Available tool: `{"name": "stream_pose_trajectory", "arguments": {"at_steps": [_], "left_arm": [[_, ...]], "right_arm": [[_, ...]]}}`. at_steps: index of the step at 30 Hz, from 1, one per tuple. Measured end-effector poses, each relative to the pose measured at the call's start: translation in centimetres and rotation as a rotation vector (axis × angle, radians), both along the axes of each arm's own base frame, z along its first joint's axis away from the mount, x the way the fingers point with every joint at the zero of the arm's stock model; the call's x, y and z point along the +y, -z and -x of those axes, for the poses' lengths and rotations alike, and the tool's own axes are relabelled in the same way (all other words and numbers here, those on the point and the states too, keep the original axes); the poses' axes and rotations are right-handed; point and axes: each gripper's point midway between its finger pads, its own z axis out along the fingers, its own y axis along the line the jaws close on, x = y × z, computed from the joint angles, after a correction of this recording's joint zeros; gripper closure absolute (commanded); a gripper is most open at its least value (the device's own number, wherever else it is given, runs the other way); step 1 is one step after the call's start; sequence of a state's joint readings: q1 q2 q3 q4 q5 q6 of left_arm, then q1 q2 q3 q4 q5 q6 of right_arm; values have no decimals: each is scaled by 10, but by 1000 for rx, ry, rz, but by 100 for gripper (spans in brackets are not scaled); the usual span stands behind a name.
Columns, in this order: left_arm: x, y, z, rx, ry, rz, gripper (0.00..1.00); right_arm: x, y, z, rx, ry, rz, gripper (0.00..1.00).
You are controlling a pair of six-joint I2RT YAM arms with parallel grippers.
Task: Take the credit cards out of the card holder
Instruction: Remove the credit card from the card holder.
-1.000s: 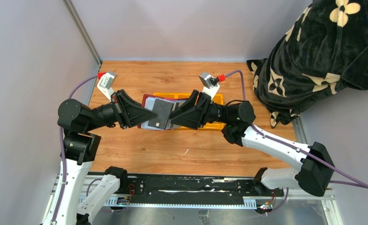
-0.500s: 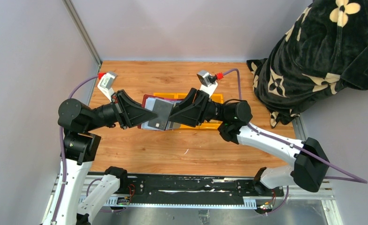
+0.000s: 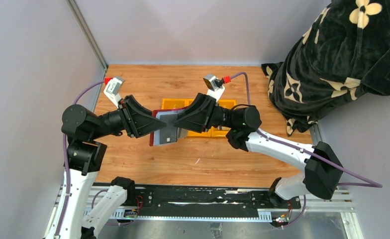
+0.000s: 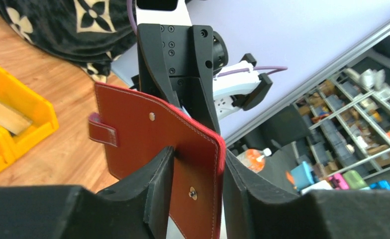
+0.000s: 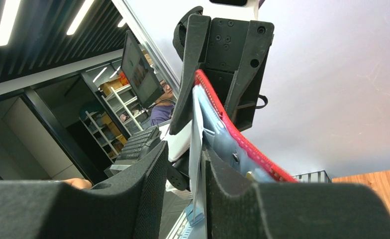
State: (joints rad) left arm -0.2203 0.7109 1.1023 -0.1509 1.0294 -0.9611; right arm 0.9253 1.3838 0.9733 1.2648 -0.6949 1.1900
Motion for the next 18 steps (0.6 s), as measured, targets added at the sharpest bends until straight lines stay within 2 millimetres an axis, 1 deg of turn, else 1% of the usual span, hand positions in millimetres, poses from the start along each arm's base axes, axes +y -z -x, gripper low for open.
{"name": "stream_pose_trajectory", "arguments": {"at_steps": [3, 10, 13, 16, 18], "left_arm": [[0, 0, 1, 7, 3, 2, 71], [0, 0, 1, 12, 3, 3, 73], [0, 0, 0, 13, 3, 3, 76], [0, 0, -1, 19, 3, 3, 83], [-1, 1, -2, 23, 2, 3, 90]], "right_arm": [[0, -1, -1, 3, 5, -6, 67], [-4, -1, 1, 19, -5, -27, 67], [-5, 3, 3, 35, -17, -34, 67], [-5, 9, 6, 50, -36, -38, 68], [-7, 13, 9, 57, -46, -39, 68]]}}
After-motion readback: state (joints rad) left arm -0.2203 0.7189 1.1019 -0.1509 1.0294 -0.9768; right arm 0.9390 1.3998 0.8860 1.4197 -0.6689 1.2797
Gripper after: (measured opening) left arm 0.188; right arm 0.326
